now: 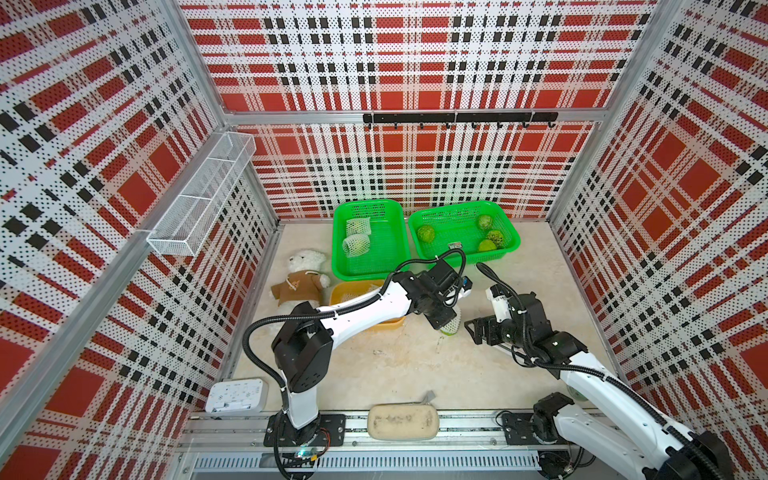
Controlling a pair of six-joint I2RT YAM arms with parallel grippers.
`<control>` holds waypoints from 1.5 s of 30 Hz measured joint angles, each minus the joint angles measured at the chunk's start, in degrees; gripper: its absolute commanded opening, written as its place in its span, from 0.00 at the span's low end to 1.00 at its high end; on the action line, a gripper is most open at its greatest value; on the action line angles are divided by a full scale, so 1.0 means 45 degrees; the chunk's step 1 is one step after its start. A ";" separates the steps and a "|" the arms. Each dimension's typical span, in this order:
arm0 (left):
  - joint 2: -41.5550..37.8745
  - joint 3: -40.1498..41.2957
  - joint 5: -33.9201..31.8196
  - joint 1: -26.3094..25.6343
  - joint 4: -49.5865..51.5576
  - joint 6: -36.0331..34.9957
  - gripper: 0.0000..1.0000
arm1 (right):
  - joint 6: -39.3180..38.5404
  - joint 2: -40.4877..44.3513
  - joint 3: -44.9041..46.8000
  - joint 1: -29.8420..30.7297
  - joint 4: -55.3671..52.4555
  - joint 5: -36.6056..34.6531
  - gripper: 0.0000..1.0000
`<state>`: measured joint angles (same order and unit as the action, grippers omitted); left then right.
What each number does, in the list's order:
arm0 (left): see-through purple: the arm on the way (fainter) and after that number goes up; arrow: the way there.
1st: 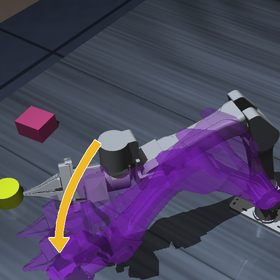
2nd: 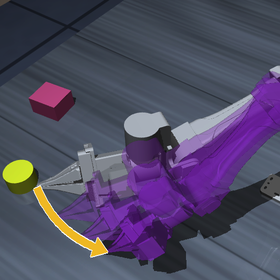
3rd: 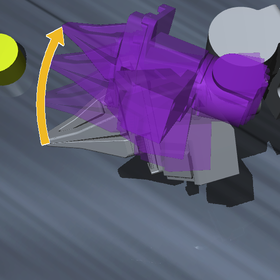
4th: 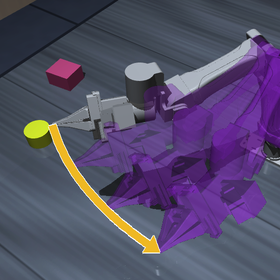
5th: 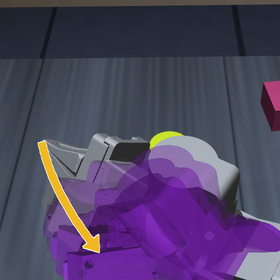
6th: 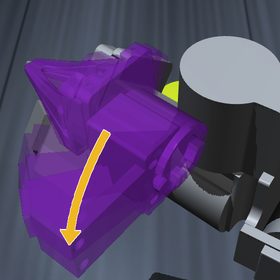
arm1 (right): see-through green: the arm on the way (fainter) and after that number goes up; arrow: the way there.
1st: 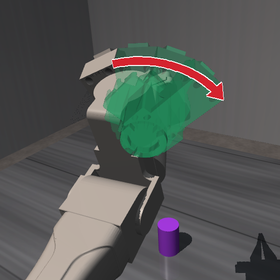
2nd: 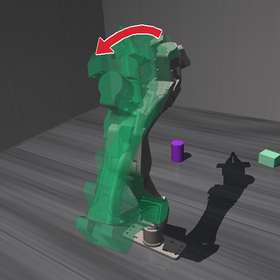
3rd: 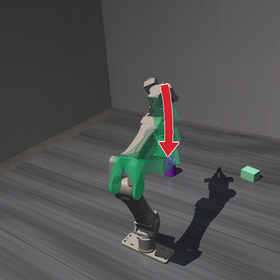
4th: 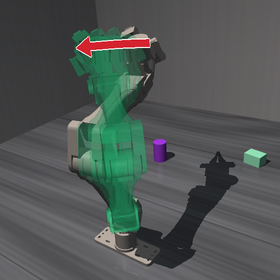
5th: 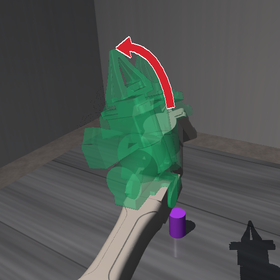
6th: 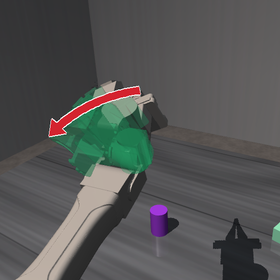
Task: Sleeve custard apples in foam nets
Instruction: Put on the foam net on the custard apple.
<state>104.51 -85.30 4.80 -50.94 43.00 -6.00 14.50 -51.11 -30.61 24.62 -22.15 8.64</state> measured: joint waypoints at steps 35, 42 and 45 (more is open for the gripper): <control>0.1768 -0.1841 0.0607 -0.0418 0.0656 -0.0257 0.00 | -0.0223 0.0345 0.1326 0.0000 0.1593 0.1044 1.00; 0.1948 -0.1841 0.1112 -0.0335 0.0753 -0.0359 0.00 | 0.0238 -0.0219 0.1938 0.0903 0.3342 0.1141 1.00; 0.2006 -0.1841 0.1341 -0.0185 0.0763 -0.0389 0.00 | 0.0306 -0.0947 0.2152 0.1724 0.4328 0.0758 1.00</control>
<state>113.54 -93.58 10.83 -51.77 46.44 -7.75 15.88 -55.37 -20.93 32.38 -2.68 12.05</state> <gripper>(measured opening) 0.048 0.998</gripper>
